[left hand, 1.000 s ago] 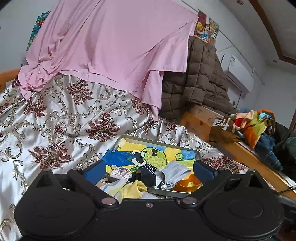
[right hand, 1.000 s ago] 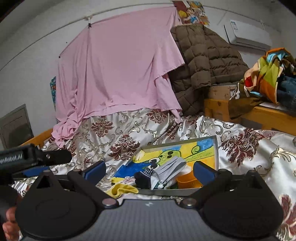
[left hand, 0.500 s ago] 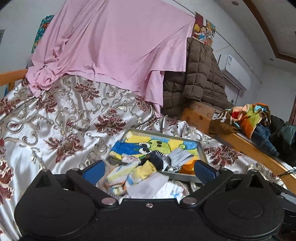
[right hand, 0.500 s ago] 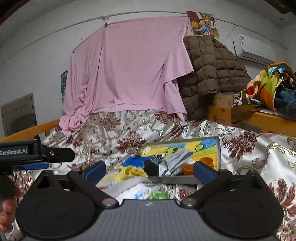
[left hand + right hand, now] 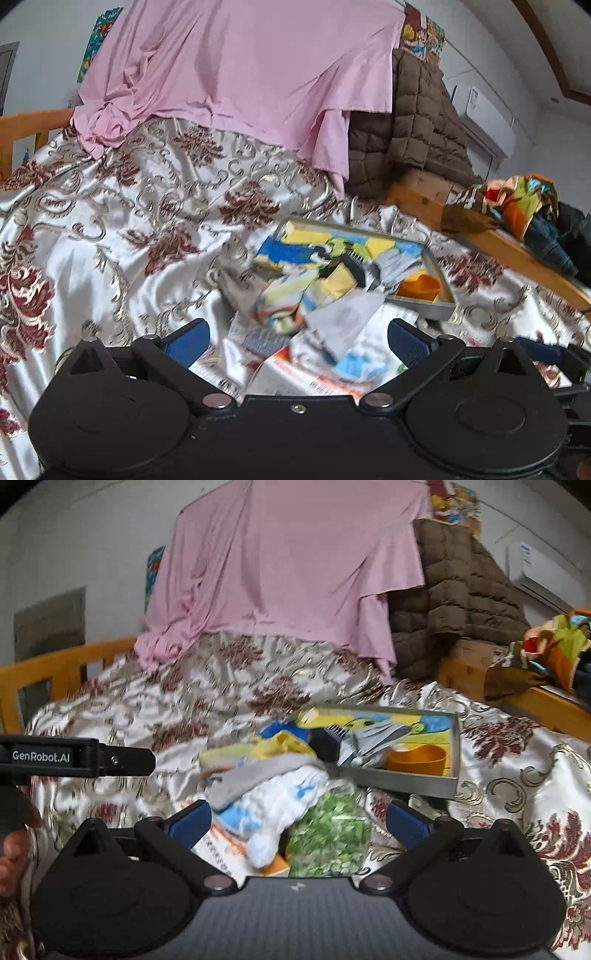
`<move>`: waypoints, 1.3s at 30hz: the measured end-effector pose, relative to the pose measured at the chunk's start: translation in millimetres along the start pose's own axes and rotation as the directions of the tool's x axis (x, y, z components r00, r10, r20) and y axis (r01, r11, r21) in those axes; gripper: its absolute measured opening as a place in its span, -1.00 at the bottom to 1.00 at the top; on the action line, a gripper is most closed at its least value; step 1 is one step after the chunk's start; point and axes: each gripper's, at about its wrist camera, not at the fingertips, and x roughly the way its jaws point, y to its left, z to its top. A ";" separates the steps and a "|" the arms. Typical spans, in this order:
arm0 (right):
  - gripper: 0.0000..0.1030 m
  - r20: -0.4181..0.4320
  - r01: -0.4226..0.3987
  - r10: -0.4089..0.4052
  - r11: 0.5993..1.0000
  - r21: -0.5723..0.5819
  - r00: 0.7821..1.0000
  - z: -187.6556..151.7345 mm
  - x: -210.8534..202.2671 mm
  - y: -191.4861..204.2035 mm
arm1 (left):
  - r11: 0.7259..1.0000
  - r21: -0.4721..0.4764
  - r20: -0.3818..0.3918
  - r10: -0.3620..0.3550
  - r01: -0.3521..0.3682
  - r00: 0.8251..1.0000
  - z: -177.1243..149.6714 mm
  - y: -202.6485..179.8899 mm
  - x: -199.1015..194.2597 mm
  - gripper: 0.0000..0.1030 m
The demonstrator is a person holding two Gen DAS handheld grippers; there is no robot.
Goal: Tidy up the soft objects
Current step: 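Withdraw both tools from the tray back to the pile, then grasp a grey cloth with the left tool while the right tool grasps the white blue-printed towel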
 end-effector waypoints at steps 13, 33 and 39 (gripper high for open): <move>0.99 -0.081 0.002 -0.020 0.975 -0.222 0.997 -21.5 32.8 45.1 | 0.993 0.100 -0.052 0.070 -0.064 0.996 -34.7 30.3 7.5 0.98; 0.99 0.027 0.101 -0.097 0.927 -0.361 0.995 -30.7 62.9 57.4 | 0.991 0.018 -0.111 -0.131 0.134 0.985 3.5 25.0 63.7 0.98; 0.99 0.081 0.116 -0.093 0.926 -0.360 0.992 -28.5 73.3 54.5 | 0.973 0.048 -0.147 -0.216 0.225 0.965 16.0 10.9 91.4 0.98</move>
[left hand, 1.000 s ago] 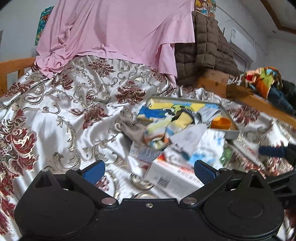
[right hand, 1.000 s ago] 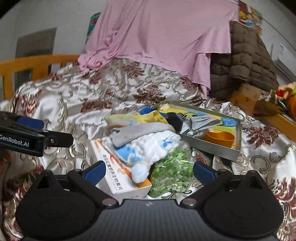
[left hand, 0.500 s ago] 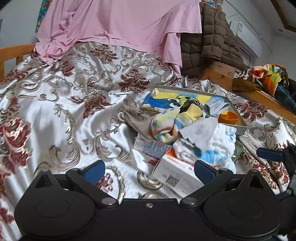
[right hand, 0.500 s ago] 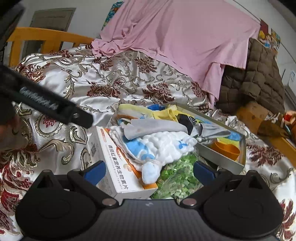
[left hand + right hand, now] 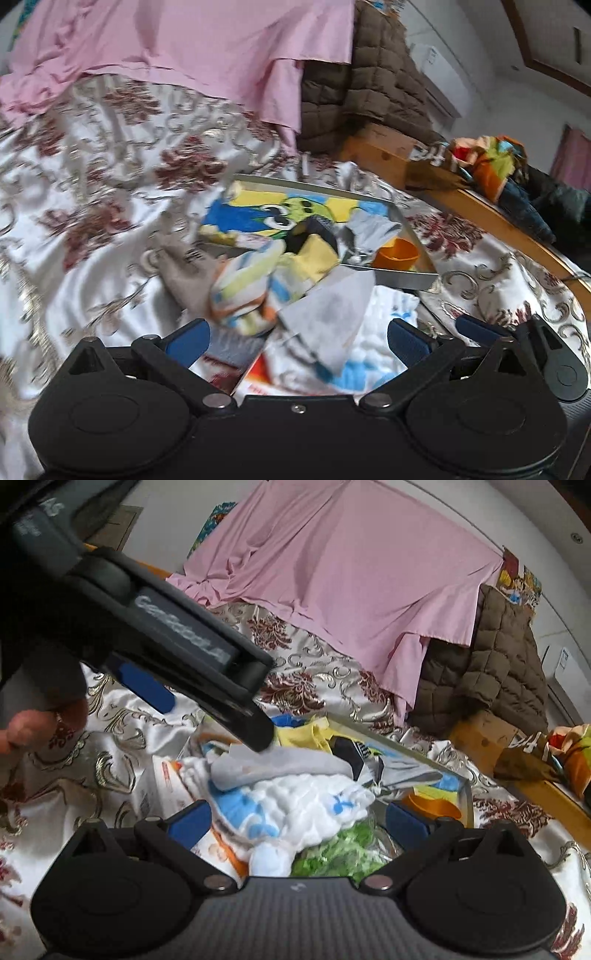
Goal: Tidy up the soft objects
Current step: 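Grasp a grey cloth with the left tool while the right tool grasps the white blue-printed towel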
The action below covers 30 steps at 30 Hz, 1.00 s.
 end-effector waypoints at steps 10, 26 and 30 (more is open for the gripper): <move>0.99 0.009 -0.047 0.047 0.999 -0.011 0.999 -0.4 11.7 5.9 | 0.985 0.110 -0.112 -0.118 0.130 0.987 18.3 -3.8 32.8 0.70; 0.73 -0.038 -0.083 0.087 0.992 0.096 0.995 0.2 24.1 -5.7 | 0.978 0.120 -0.251 -0.137 0.171 0.958 32.2 5.0 66.1 -0.02; 0.60 -0.051 -0.085 0.092 0.989 0.121 0.994 -0.3 26.5 -8.7 | 0.978 0.105 -0.251 -0.151 0.182 0.956 33.6 2.1 68.0 -0.26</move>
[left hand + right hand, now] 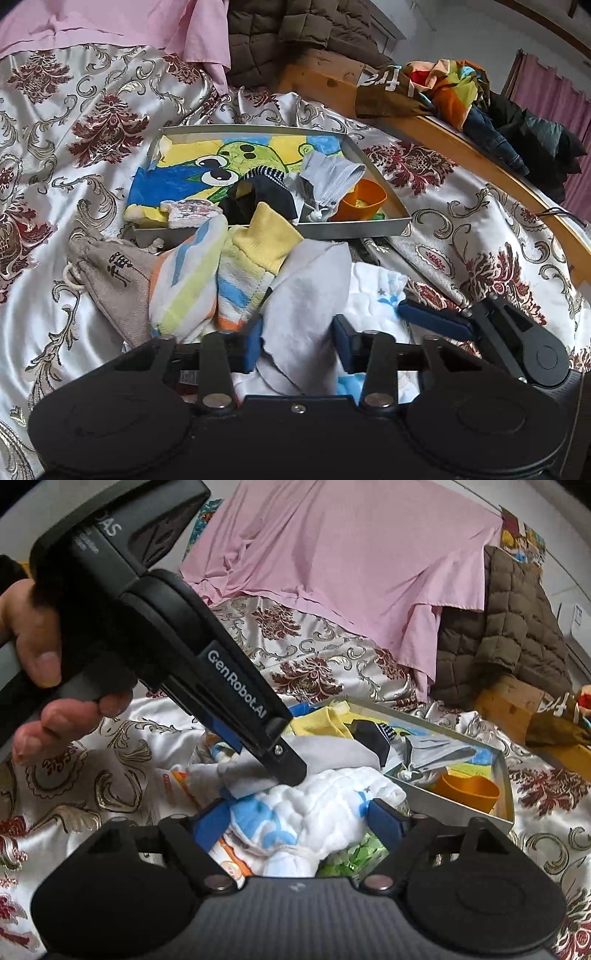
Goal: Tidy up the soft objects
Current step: 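Grasp a grey cloth with the left tool while the right tool grasps the white blue-printed towel, then lift and carry the grey cloth and white towel over the painted tray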
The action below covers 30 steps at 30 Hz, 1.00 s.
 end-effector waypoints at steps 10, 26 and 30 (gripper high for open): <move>0.12 -0.010 0.025 -0.025 1.000 0.012 1.000 0.0 0.2 -0.9 | 0.999 -0.028 0.060 0.019 -0.018 0.998 -2.4 1.5 -11.5 -0.81; -0.37 -0.021 0.082 -0.082 0.997 0.006 0.996 5.9 -2.3 -2.5 | 0.993 -0.077 0.103 0.097 -0.089 0.990 -21.1 -2.7 -45.6 -0.88; -0.48 -0.028 0.074 -0.072 0.996 0.046 0.997 8.4 -4.0 -9.3 | 0.990 -0.099 0.101 0.115 -0.105 0.988 -31.0 -4.9 -54.3 -0.88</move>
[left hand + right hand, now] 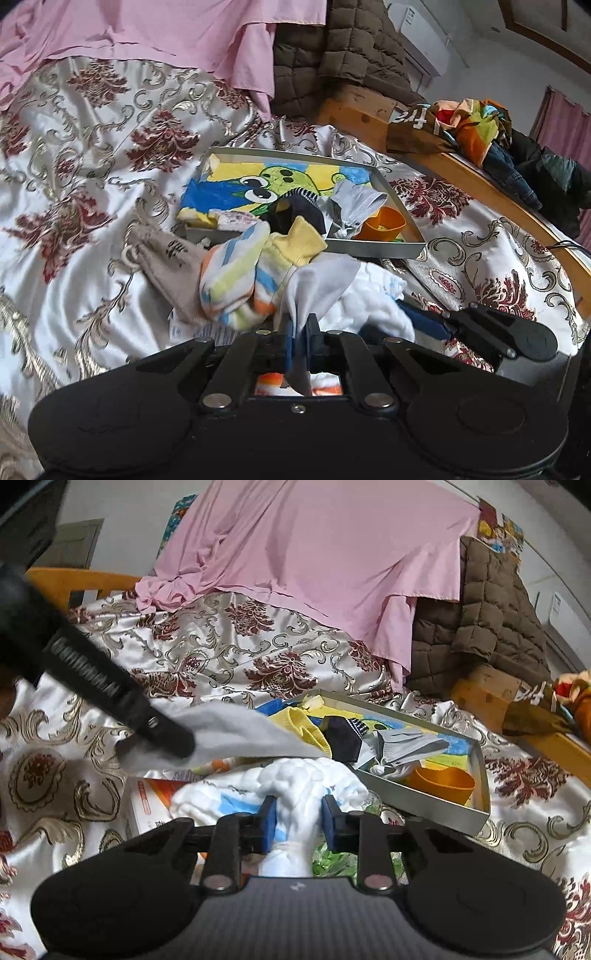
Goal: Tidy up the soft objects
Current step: 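Lift and carry the grey cloth and white towel over the painted tray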
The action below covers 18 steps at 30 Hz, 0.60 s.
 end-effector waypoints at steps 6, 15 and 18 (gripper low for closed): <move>-0.50 -0.017 0.011 -0.011 1.000 0.008 1.000 2.3 -1.5 -2.7 | 0.999 -0.019 -0.023 0.041 -0.041 0.999 -9.5 -3.2 -8.8 -0.87; -0.51 -0.024 0.029 -0.028 0.999 0.027 0.999 2.5 -5.6 -6.8 | 0.990 -0.010 -0.057 0.137 -0.138 0.989 -10.5 -7.8 -23.1 -0.87; -0.55 -0.012 0.035 -0.035 0.999 0.040 0.999 3.2 -9.3 -10.0 | 0.986 -0.015 -0.055 0.167 -0.168 0.984 -10.7 -8.8 -28.3 -0.87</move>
